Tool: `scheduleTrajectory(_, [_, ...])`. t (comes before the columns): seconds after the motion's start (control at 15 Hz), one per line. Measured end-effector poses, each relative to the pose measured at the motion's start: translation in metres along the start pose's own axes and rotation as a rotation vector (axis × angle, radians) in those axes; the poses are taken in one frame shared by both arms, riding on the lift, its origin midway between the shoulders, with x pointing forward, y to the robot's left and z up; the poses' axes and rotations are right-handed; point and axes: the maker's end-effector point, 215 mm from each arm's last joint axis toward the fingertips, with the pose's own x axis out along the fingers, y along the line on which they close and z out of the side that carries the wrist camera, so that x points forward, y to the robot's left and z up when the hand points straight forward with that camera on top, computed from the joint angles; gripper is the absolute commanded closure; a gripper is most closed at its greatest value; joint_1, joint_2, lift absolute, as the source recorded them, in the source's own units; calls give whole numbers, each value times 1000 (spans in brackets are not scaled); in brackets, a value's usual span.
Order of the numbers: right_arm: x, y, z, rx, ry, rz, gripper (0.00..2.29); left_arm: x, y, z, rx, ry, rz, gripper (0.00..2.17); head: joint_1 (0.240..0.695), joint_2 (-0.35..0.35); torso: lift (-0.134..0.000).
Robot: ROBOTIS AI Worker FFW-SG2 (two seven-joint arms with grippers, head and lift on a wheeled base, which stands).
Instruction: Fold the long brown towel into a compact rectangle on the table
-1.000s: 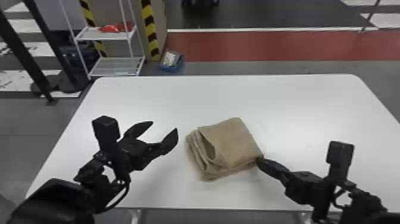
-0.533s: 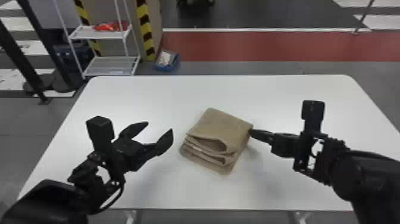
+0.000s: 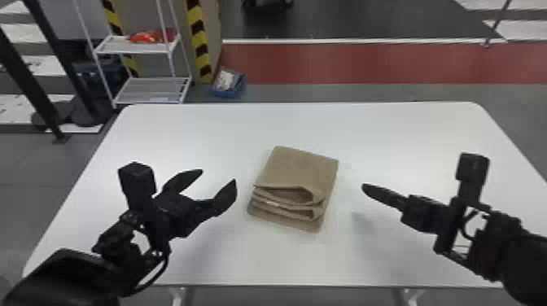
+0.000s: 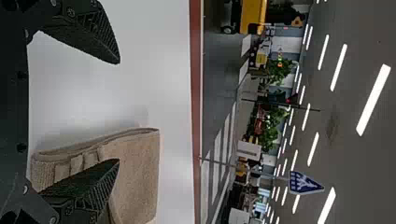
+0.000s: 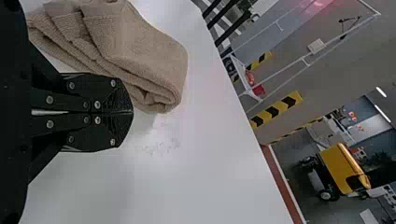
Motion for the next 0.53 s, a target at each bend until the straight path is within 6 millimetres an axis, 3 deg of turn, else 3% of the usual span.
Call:
scheduleTrajectory(0.13, [-40, -27, 6, 8, -68, 1, 1744, 1, -1, -3, -1, 4, 3, 154, 695, -54, -120])
scheduleTrajectory(0.2, [-69, -46, 19, -16, -144, -9, 1413, 3, -2, -8, 2, 12, 6, 184, 695, -105, -120])
scheduleTrajectory(0.27, [-91, -59, 26, -38, -185, -29, 1366, 6, -4, -12, 7, 20, 7, 292, 695, -130, -120])
scheduleTrajectory(0.33, [-111, -71, 32, -61, -217, -56, 1328, 9, -6, -15, 12, 27, 8, 515, 695, -155, -120])
scheduleTrajectory(0.4, [-133, -80, 39, -87, -251, -84, 971, 12, -10, -18, 19, 33, 8, 1116, 695, -205, -120])
scheduleTrajectory(0.47, [-153, -84, 46, -97, -282, -92, 572, 15, -15, -22, 28, 41, 15, 1555, 695, -228, -120])
scheduleTrajectory(0.53, [-171, -85, 52, -99, -313, -94, 245, 19, -20, -27, 38, 51, 26, 1659, 695, -244, -120])
